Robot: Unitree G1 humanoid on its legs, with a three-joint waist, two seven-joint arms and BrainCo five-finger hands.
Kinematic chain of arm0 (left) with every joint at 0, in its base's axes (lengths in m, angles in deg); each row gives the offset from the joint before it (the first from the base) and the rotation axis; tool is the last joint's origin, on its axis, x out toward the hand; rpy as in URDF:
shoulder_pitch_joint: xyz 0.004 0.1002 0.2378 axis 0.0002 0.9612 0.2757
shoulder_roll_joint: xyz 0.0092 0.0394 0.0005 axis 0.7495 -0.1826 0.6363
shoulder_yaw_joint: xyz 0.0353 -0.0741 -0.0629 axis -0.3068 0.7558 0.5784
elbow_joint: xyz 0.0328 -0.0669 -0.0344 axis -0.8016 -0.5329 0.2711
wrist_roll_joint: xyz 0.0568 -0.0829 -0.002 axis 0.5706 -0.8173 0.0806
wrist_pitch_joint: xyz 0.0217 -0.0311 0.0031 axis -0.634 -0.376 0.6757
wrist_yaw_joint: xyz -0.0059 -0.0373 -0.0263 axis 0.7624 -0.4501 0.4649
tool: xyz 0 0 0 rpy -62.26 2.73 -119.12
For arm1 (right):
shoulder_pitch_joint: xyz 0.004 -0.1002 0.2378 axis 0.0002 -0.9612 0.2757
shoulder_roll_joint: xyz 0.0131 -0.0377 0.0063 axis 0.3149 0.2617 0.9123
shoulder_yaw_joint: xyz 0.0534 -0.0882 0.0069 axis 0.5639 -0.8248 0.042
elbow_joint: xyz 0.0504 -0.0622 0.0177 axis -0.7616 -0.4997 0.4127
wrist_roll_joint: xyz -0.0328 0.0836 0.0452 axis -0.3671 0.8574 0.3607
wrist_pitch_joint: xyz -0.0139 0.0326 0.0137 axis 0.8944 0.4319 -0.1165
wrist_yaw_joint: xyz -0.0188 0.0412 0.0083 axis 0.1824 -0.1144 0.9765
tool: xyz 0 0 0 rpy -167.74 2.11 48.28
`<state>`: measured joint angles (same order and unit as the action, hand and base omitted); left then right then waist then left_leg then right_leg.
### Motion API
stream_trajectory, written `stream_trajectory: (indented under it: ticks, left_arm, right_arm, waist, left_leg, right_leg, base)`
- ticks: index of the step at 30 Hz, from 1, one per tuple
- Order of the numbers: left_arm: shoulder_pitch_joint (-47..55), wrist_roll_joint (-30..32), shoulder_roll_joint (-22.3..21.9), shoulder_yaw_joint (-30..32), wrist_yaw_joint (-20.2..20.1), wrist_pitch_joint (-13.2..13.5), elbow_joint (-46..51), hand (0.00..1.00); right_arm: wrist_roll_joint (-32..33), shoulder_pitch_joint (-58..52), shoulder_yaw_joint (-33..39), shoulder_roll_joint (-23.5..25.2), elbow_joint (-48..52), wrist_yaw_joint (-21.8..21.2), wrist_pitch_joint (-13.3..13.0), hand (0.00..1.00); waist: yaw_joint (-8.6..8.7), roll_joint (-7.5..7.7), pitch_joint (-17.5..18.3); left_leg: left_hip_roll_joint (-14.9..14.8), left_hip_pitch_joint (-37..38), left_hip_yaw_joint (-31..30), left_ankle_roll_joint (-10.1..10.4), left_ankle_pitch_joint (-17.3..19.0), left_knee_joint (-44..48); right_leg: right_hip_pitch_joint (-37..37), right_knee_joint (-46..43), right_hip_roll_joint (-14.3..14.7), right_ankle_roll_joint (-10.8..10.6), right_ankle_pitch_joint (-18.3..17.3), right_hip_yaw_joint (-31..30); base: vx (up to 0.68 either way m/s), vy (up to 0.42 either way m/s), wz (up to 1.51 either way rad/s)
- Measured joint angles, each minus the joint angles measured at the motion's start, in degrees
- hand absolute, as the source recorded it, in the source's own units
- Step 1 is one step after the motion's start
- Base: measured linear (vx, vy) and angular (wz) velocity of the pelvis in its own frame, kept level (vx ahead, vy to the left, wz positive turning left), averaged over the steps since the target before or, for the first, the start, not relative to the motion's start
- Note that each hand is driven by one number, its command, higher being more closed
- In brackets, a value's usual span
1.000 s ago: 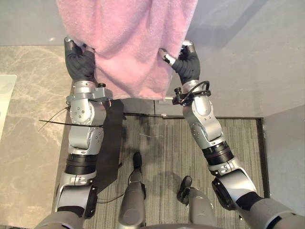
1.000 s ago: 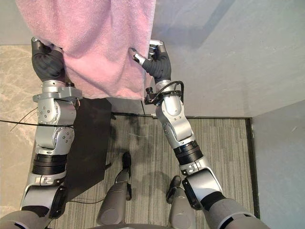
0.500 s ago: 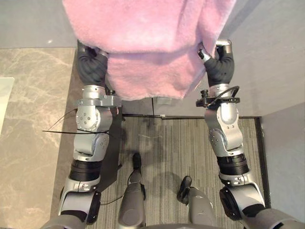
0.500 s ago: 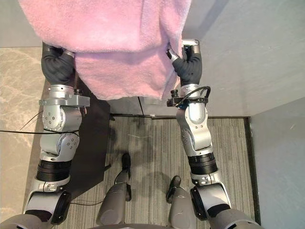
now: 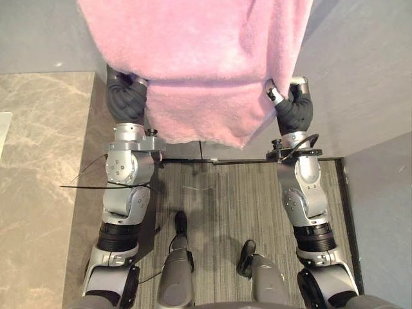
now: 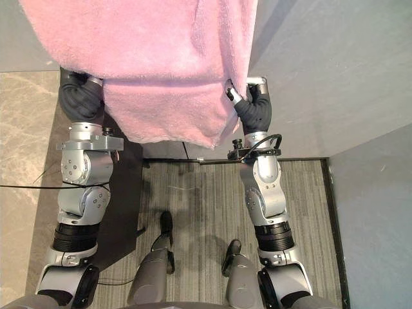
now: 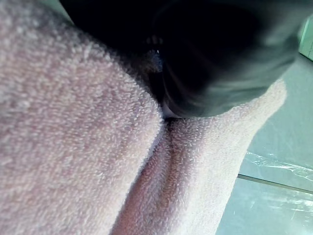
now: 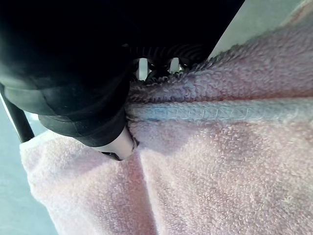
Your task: Organize washtable
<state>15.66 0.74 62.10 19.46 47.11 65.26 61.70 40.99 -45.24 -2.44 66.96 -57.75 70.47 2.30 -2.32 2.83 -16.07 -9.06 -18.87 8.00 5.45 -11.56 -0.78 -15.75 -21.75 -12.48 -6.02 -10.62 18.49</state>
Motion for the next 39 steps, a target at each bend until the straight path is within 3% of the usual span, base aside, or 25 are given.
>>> stream_trajectory:
  ticks: [1,2,3,11,23,30,39]
  left_arm:
    - [0.00,0.02,0.00,0.00,-0.01,0.00,0.05,1.00]
    - [0.09,0.04,-0.12,0.00,-0.03,0.00,0.05,1.00]
    - [0.32,0.24,-0.62,0.02,-0.01,0.00,0.06,0.00]
    - [2.12,1.81,-1.51,0.85,0.21,0.13,0.21,0.00]
    - [2.36,2.22,-2.36,2.92,0.45,1.32,1.80,0.00]
    - [2.97,2.26,-2.61,4.05,0.16,1.32,1.75,0.00]
    - [14.20,5.37,-4.34,7.07,-1.26,0.93,1.68,0.00]
  right_arm:
    - [-0.01,-0.04,0.00,0.00,-0.06,-0.01,0.00,1.00]
    - [-0.02,-0.11,0.00,-0.01,-0.34,-0.05,0.00,0.00]
    - [-0.02,-0.50,0.01,-0.01,-0.37,-0.05,0.00,0.00]
    - [-0.01,-2.19,3.94,-0.09,-2.85,0.16,0.00,0.00]
    - [0.01,-4.44,4.77,-0.11,-3.81,-0.12,0.02,0.00]
    - [0.29,-7.13,4.68,-0.16,-3.99,-3.53,0.01,0.00]
    - [0.42,-17.33,5.72,-0.07,-5.40,-6.42,0.22,0.00]
  waist:
    - [-0.01,0.00,0.01]
    - [-0.03,0.03,0.03]
    - [-0.07,0.04,0.41]
    - [0.14,0.13,1.89]
    - [0.14,-0.15,5.27]
    - [0.23,-0.70,6.29]
    - [1.55,-0.90,8.56]
  left_leg:
    - [-0.02,0.00,-0.02,0.02,0.15,0.21]
    - [-0.09,-0.11,-0.04,-0.04,0.74,1.15]
    - [-0.10,-0.35,-0.03,-0.08,1.14,1.92]
    - [-0.78,-0.47,0.32,-0.14,2.32,3.87]
    - [-0.80,-0.05,0.31,-0.13,2.28,3.53]
    - [-0.72,1.52,0.31,0.20,1.77,1.92]
    - [-0.30,5.58,0.31,0.29,0.65,-2.14]
  right_leg:
    - [0.13,0.02,0.00,-0.01,0.00,0.05]
    - [0.50,0.05,-0.01,-0.02,0.02,0.07]
    - [0.63,0.13,-0.06,-0.07,0.06,0.02]
    - [2.29,3.06,0.88,-0.11,1.95,-0.16]
    - [2.84,3.86,1.14,-0.09,2.09,-0.19]
    - [3.73,4.17,1.27,-0.09,2.08,-0.26]
    - [6.76,6.32,1.51,-0.39,2.26,-0.01]
  base:
    - [0.00,0.002,0.03]
    - [0.00,0.000,0.00]
    - [0.00,0.000,0.00]
    - [0.00,0.011,-0.04]
    - [0.00,0.000,0.00]
    - [0.00,0.000,0.00]
    - [0.02,-0.003,0.00]
